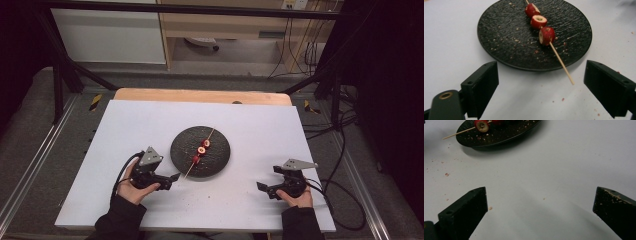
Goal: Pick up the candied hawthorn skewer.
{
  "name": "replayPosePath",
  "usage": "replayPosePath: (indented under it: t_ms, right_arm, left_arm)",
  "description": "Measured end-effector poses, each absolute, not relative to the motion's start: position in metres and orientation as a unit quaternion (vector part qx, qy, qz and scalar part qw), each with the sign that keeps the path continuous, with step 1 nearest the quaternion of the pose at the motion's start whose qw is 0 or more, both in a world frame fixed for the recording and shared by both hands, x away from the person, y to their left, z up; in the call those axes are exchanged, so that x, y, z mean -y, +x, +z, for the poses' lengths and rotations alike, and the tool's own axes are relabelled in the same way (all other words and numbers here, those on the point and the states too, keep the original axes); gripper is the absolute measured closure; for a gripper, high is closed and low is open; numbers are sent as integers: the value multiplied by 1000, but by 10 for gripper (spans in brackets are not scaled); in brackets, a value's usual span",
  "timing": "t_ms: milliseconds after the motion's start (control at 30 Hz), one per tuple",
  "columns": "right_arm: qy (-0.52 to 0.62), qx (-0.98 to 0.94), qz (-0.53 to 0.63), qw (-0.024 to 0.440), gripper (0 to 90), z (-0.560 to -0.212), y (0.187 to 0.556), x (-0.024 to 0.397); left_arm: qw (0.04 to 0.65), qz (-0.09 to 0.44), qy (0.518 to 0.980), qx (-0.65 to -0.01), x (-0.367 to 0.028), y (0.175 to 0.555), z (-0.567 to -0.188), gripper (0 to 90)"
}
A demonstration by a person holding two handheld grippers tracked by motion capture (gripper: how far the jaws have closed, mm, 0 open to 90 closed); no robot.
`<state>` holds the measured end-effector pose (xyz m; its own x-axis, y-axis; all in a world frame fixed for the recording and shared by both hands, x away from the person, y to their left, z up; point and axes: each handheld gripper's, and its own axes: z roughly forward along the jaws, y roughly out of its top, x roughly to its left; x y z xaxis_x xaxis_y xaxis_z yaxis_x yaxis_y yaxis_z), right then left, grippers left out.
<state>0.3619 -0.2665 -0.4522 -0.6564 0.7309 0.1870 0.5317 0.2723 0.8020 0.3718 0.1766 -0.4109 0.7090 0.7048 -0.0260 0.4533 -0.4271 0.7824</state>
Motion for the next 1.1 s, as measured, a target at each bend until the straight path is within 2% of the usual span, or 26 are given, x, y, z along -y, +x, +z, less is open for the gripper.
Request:
replayPosePath:
  t_ms: [267,867,1100]
  right_arm:
    - [399,-791,451,110,4,-453,362,266]
    - [399,-790,453,109,6,-452,362,266]
    - [399,-790,453,108,6,-452,362,266]
  left_arm:
    - [388,146,839,-354,-151,379,-413,222]
    - [325,151,854,-376,-111,396,-424,674]
    - [308,149,860,-379,-107,397,-426,789]
